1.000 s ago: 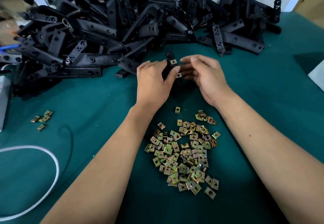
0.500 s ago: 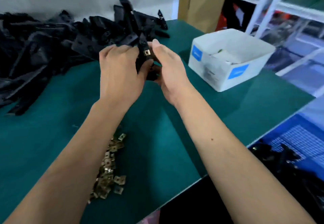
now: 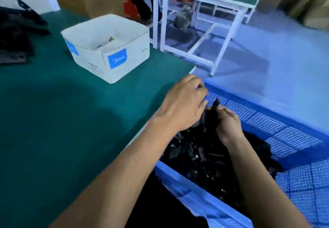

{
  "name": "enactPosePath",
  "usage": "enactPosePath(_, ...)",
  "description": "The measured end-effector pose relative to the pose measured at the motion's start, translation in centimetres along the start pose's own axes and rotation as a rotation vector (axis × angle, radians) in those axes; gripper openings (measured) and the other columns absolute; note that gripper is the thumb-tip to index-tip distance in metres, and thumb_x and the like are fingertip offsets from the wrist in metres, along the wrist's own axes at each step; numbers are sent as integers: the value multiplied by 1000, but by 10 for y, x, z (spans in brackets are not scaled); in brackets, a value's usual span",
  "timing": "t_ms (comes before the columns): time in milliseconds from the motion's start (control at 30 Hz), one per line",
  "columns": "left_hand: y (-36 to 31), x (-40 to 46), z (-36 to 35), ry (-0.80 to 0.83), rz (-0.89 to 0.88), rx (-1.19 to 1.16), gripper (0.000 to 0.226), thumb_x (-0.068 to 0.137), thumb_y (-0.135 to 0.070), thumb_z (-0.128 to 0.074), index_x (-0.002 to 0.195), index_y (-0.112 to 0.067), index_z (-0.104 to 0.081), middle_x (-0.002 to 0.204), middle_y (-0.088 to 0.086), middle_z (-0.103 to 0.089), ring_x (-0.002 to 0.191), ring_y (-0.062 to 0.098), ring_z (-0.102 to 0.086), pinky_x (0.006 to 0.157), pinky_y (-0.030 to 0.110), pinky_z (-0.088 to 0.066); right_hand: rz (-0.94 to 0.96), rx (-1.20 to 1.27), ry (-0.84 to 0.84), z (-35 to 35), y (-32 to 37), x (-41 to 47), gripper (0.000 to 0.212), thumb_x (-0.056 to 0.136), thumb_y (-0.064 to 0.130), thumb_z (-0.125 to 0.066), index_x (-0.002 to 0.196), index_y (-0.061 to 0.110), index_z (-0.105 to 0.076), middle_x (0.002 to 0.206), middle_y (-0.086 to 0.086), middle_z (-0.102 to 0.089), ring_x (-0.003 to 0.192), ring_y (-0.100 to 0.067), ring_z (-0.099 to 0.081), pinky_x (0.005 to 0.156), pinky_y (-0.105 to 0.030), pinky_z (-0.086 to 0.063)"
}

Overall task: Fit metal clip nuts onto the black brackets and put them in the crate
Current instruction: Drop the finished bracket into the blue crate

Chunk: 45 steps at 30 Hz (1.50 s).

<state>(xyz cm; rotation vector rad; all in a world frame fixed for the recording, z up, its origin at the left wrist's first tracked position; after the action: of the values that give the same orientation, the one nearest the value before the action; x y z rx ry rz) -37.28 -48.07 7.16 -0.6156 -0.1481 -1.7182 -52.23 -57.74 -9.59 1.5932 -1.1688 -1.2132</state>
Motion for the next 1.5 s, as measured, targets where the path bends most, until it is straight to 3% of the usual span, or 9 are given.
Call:
enactPosePath(100,-2,-26,-78,266,89,-83,24,98,-24,-59,110,-10,-74,114,5,-64,120,24,-49,102,41,-43,-311,-158,-114,71,-100,-11,26,105,10,-54,111,-9,-70,97,-22,-72,76,-29,-67,71,-38,-58)
enactPosePath(267,8,-75,-145,538,225,-113,18,98,-19,-60,104,-12,-76,112,5,-63,116,26,-51,99,43,-48,-606,-407,-230,123,-181,-36,14,99,8,-63,90,-1,-69,83,-20,-63,61,-27,-59,52,-30,-49)
enactPosePath(400,15,-73,-147,526,247,-93,17,97,-19,-60,100,-13,-76,110,4,-64,114,26,-52,96,44,-50,-652,-582,-286,127,-180,-28,23,89,10,-74,104,-8,-69,99,-27,-70,85,-41,-70,79,-54,-61)
enactPosePath(533,14,-37,-111,353,239,-171,16,98,-20,-60,102,-15,-75,112,3,-64,114,24,-52,94,46,-50,-374,-849,-379,97,-102,-10,22,90,12,-62,107,5,-74,88,-15,-67,69,-27,-59,72,-31,-49)
enactPosePath(700,28,4,-23,4,230,-235,13,93,-16,-64,99,-13,-75,108,4,-68,104,27,-61,91,43,-50,194,-917,-390,-1,24,2,22,91,15,-60,107,15,-76,105,-12,-77,106,-34,-69,92,-36,-51)
enactPosePath(933,106,-39,118,-353,365,-185,16,88,-20,-62,96,-17,-76,102,0,-70,94,21,-65,85,42,-57,906,-760,-65,-181,141,-92,16,91,14,-60,99,14,-74,92,2,-76,81,-21,-68,75,-33,-53)
enactPosePath(1067,164,-118,188,-481,530,-97,14,87,-19,-64,93,-17,-77,96,0,-70,84,19,-66,80,42,-57,930,-786,323,-296,109,-154,17,91,15,-61,101,15,-74,94,0,-77,78,-28,-69,77,-39,-55)
enactPosePath(1267,232,-280,282,-614,911,191,12,91,-18,-66,96,-19,-77,104,-4,-72,99,16,-64,93,29,-49,856,-959,814,-457,17,-234,32,92,25,-68,122,14,-67,112,-9,-73,106,-31,-66,96,-42,-51)
enactPosePath(1500,255,-519,388,-837,1584,776,40,86,-39,-58,118,-14,-61,146,20,-45,141,43,-34,110,49,-31,852,-1244,800,-592,-37,-244,99,77,79,-66,152,23,-35,159,-16,-28,147,-39,-20,113,-59,-33)
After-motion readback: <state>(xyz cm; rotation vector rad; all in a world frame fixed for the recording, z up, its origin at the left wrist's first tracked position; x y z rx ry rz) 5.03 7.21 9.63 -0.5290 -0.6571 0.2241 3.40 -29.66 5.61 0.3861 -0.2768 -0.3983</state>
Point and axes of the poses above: each hand's wrist, its own x-axis towards the middle knuckle, its own z-axis out of the back of the hand, y = z × x, the point moved 9 cm from there along x, towards the middle knuckle
